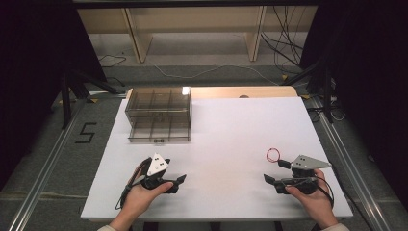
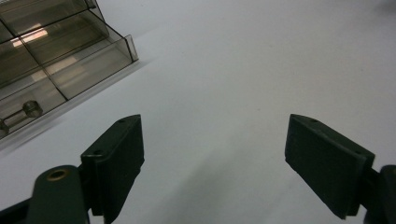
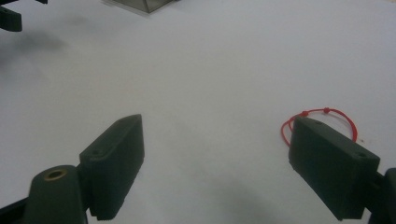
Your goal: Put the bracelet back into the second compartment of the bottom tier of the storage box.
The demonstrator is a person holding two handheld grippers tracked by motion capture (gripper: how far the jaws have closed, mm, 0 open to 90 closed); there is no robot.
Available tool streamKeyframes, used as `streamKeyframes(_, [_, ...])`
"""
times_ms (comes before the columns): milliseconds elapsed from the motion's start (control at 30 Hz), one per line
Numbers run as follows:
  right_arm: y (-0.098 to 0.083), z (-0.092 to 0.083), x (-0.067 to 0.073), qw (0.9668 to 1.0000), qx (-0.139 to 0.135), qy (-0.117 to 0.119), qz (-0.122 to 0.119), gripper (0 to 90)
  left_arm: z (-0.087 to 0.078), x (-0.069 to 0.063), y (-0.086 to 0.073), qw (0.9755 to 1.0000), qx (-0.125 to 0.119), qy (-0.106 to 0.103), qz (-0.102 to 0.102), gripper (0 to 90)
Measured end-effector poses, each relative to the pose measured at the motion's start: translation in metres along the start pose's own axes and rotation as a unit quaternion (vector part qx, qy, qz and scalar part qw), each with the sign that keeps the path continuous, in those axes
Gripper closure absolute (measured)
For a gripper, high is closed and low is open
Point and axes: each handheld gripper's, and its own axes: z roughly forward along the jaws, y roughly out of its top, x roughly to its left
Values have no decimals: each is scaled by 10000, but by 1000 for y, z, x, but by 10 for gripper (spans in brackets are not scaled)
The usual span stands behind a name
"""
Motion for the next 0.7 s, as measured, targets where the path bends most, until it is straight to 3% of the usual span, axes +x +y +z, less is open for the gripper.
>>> streamKeyframes(400, [1, -1, -1, 9999, 22, -149, 16, 196, 0, 0, -1, 10000, 45, 14, 6, 201])
streamKeyframes(700, [2, -1, -6, 9996, 8, -277, 101, 261, 1, 0, -1, 10000, 44, 23, -12, 204])
